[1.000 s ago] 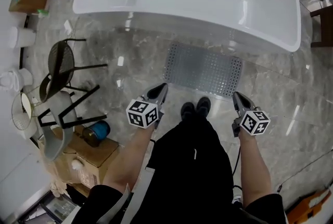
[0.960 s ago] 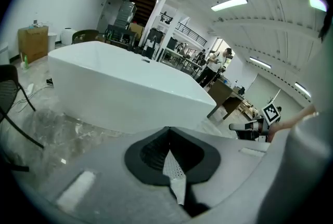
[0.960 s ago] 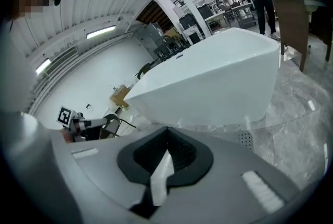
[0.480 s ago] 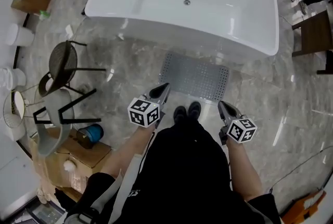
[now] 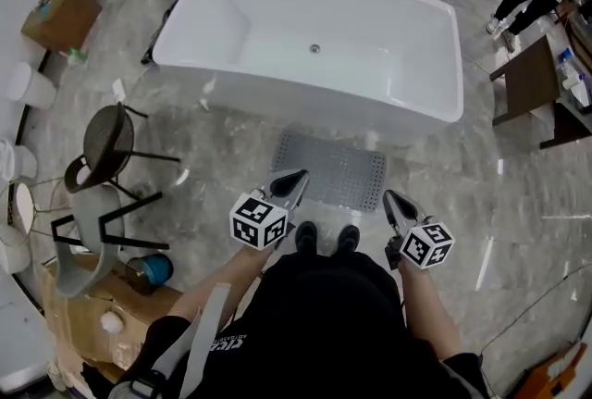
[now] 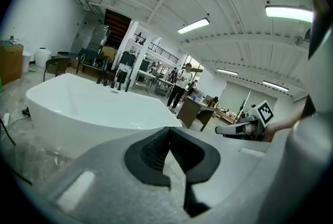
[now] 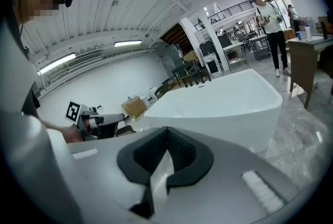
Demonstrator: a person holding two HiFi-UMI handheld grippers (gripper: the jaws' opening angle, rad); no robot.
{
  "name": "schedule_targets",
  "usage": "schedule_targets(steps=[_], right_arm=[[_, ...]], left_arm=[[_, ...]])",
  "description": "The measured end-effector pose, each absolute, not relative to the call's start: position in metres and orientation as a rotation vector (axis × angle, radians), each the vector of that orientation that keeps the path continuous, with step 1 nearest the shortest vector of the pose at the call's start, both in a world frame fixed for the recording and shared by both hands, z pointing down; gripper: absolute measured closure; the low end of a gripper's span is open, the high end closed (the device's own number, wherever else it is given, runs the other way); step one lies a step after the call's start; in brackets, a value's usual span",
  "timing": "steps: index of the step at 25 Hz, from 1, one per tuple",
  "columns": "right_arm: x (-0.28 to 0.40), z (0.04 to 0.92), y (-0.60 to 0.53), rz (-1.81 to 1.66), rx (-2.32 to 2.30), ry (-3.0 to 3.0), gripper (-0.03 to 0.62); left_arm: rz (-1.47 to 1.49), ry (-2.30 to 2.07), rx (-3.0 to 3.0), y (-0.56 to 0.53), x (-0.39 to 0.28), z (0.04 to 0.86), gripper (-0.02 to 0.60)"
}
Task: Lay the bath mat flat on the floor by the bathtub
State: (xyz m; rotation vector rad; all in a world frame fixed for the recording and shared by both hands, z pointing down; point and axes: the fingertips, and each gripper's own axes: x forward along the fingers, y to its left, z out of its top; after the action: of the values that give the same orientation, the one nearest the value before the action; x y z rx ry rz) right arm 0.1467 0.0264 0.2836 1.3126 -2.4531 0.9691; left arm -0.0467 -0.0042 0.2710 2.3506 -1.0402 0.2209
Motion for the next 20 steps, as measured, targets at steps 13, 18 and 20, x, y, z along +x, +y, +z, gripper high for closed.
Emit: schedule_targets(steps=[13, 18, 20], right_arm=[[0.166, 0.199, 0.046, 0.74, 1.157, -2.707, 0.594], [0.208, 0.169, 0.059, 0.688, 1.167, -2.755, 0.595], [0.219, 0.148, 0.059, 0.686, 1.193, -2.797, 0.595]], left_arm=[[0.225, -0.972, 2.512, 0.023, 0.044, 0.188, 0.575], [0.225, -1.037, 2.544, 0.029, 0.077, 0.161, 0.575], [0.205, -1.068, 2.546, 0.027, 0.083, 0.146, 0.575]])
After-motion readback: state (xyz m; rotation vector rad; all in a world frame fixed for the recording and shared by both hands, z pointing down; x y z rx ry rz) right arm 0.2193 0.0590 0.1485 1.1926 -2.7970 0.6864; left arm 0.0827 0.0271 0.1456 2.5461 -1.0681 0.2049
